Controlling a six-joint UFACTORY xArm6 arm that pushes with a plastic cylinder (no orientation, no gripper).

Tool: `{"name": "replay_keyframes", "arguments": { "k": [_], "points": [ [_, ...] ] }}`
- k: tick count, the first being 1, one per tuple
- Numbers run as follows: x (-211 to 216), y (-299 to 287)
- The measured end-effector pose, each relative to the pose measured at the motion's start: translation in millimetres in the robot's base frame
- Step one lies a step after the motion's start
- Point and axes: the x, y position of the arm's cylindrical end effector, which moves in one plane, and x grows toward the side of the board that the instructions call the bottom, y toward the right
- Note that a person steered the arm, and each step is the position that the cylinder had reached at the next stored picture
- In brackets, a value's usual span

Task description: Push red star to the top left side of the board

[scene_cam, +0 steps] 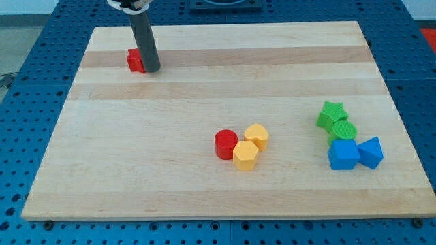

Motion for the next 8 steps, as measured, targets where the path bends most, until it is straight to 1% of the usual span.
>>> {"name": "replay_keyframes", "arguments": {
  "k": [3,5,7,8],
  "points": [
    [-8.8,-6.4],
    [-25.6,-29.7],
    [-25.6,-38.5],
    [3.9,-1.5]
  ]
}}
